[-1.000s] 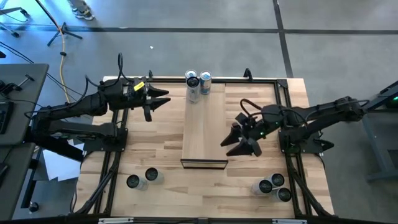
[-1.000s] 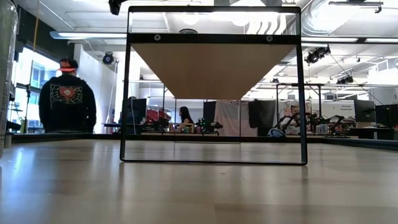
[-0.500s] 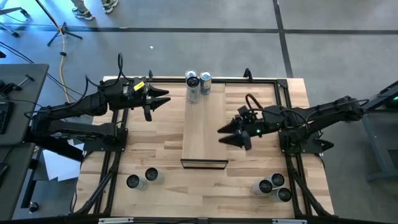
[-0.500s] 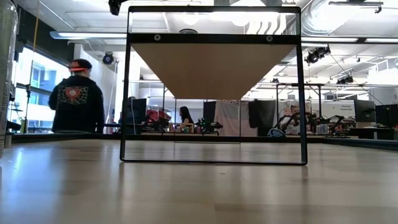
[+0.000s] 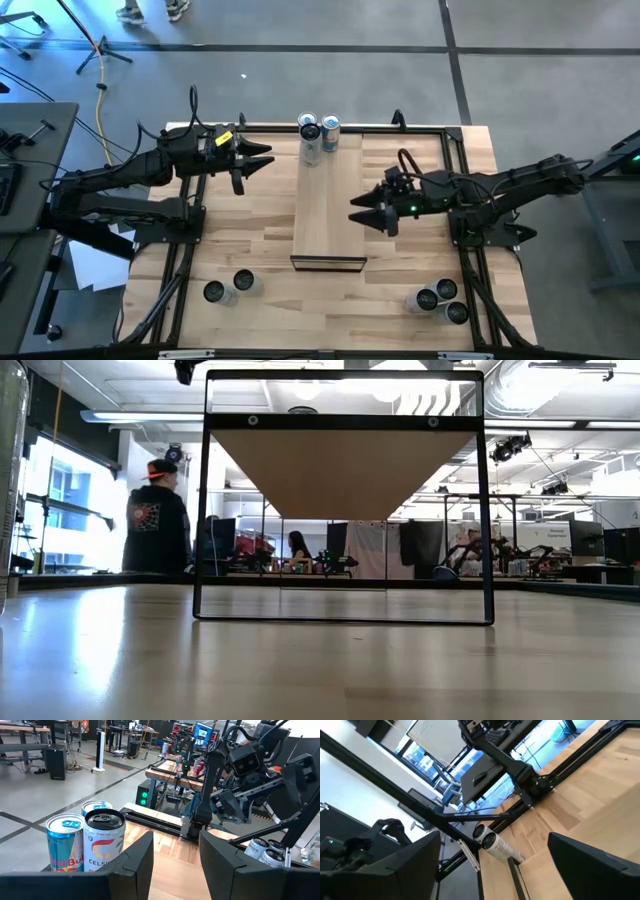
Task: Place canned beverage on shelf
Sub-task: Put the white pink soda can aligned with the other white pink soda can
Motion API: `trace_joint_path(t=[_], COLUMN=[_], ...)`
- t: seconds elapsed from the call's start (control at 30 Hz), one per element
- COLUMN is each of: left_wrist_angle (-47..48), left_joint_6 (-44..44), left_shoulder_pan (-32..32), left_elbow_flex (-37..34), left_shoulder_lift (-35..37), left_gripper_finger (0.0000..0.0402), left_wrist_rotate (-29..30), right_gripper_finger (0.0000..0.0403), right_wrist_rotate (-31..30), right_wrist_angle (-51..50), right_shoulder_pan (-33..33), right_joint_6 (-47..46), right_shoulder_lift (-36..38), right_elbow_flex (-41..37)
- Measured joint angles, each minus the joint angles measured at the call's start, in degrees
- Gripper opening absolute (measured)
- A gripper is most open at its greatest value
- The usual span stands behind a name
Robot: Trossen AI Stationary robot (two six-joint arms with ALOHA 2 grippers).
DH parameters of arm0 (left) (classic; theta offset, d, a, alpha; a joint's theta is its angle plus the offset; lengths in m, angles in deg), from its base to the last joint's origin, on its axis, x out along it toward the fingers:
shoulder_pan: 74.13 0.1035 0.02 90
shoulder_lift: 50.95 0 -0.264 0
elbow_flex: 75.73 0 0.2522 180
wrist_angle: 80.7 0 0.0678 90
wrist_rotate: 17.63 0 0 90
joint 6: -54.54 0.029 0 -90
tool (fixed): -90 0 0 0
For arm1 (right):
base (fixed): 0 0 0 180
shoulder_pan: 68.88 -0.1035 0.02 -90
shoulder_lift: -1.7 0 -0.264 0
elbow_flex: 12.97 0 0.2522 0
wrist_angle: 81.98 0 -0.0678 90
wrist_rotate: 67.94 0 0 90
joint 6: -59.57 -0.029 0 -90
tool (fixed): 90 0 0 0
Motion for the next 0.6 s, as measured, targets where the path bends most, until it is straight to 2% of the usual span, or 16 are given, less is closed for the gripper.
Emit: trace_joint_path(t=[0.13, 0.37, 0.6], left_wrist_angle=[0.0, 0.02, 0.02], left_joint_6=[0.0, 0.0, 0.0], left_shoulder_pan=[0.0, 0.0, 0.0], left_elbow_flex=[0.0, 0.0, 0.0], left_shoulder_lift=[0.0, 0.0, 0.0], left_gripper_finger=[0.0131, 0.0131, 0.0131], left_wrist_rotate=[0.01, 0.01, 0.01], right_gripper_finger=[0.0394, 0.0386, 0.0386], right_wrist_rotate=[1.37, 3.82, 2.38], right_wrist_angle=[-0.3, -0.17, 1.39], right_shoulder_pan=[0.0, -0.02, 0.45], right_joint_6=[0.36, 4.7, 1.27], right_shoulder_lift=[0.0, 0.04, 0.07], right_elbow_flex=[0.0, 0.0, 0.0])
